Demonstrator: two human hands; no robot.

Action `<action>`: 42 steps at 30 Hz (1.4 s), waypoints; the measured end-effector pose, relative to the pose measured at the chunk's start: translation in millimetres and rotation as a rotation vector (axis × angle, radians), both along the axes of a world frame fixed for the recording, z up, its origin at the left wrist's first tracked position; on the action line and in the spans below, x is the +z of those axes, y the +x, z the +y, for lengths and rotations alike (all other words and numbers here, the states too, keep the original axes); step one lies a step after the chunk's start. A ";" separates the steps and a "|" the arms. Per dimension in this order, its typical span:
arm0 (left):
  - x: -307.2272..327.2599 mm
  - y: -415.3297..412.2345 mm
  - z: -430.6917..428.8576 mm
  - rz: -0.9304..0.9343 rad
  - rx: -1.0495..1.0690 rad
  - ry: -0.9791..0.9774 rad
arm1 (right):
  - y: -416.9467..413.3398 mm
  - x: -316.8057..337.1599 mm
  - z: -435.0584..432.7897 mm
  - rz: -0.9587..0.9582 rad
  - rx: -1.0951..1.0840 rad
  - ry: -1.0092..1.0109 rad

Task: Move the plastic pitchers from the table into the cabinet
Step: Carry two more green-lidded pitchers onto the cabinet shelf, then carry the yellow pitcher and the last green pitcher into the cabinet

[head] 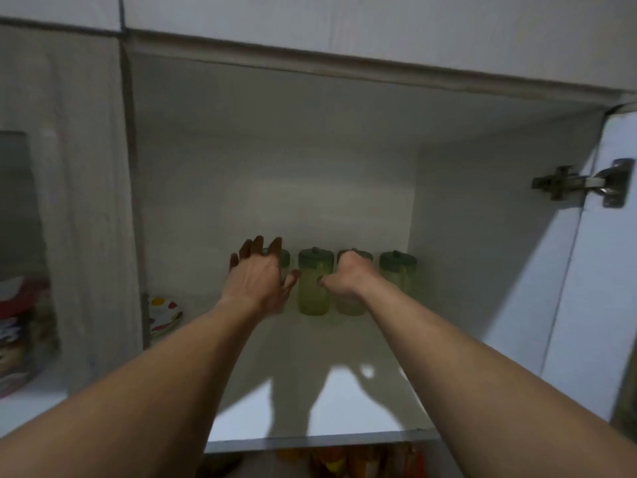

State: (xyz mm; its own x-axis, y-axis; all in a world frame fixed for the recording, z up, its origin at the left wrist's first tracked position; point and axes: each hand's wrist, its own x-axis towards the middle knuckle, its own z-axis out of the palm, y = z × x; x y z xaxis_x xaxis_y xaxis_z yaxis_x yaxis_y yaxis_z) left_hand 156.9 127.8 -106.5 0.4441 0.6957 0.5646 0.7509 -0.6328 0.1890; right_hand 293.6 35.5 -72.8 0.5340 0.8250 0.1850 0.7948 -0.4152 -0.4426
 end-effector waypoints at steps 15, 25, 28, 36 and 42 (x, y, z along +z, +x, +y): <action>44.6 -164.5 -135.0 0.121 0.016 0.305 | -136.5 44.9 -124.2 -0.181 0.182 0.182; -0.1 -314.5 -230.3 0.126 0.422 0.162 | -248.3 10.5 -157.9 -0.179 0.469 0.167; -7.7 -367.2 -262.5 0.107 0.554 0.096 | -303.5 3.9 -163.7 -0.173 0.571 0.175; -28.8 -514.4 -343.3 0.121 0.875 -0.004 | -469.9 -13.5 -196.6 -0.163 0.896 0.196; -47.7 -611.1 -408.0 0.099 1.016 -0.065 | -579.5 -31.2 -234.1 -0.128 1.054 0.158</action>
